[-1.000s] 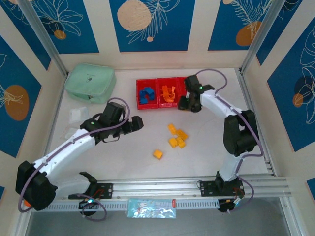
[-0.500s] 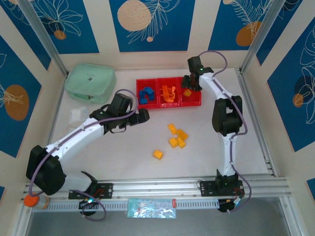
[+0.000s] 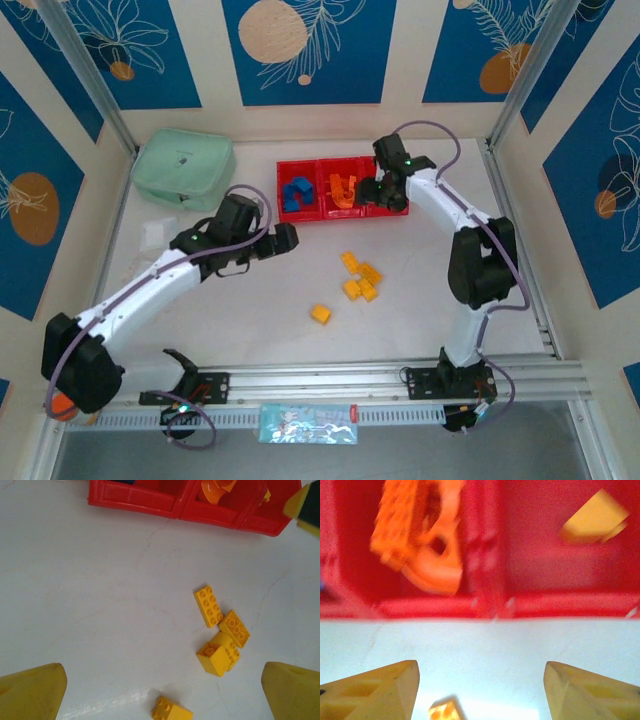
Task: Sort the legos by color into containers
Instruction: Pick up the lego from the center of the table.
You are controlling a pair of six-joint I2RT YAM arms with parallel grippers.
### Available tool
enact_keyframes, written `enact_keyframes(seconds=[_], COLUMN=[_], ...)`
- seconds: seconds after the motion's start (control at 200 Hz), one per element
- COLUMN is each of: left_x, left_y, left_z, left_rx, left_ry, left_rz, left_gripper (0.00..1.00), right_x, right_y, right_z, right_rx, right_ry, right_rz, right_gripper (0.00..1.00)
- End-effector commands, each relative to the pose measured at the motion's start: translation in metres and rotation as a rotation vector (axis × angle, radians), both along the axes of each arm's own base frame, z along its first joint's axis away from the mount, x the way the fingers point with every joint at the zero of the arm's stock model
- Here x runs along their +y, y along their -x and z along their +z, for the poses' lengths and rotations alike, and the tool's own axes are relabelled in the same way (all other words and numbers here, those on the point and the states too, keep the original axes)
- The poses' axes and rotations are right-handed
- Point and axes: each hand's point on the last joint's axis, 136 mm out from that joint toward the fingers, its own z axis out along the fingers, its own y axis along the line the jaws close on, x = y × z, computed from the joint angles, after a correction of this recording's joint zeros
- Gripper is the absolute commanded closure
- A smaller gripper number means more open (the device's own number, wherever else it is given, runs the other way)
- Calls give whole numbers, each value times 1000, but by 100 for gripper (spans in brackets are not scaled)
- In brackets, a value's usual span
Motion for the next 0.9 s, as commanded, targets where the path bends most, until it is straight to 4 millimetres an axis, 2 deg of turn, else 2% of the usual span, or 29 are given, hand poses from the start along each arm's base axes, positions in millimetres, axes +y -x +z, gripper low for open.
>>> enact_keyframes(seconds=[0.0,0.105,0.265,0.54,0.68,0.895], left_x=[15,27,42,53,55,55], left_y=[17,28,41,49,50,49], left_z=[-6,-11,-21,-28,-30,-33], left_rx=[28,34,49,52,60,64], left_ry=[-30,-38,-49,-49,-57,-59], left_rz=[28,61,103,140,143,150], left_gripper=[1,1,1,1,1,1], right_x=[27,41,56,67,66,61], right_y=[38,64,85,100,106,120], right_z=[-16,-33,-57,-87,-100,-115], right_rx=[95,150,203,239,261,284], right_ry=[-65,-47,-51,-14,21,112], right_rz=[96,168,250,300,304,295], right_gripper=[32,32,30,29,29,37])
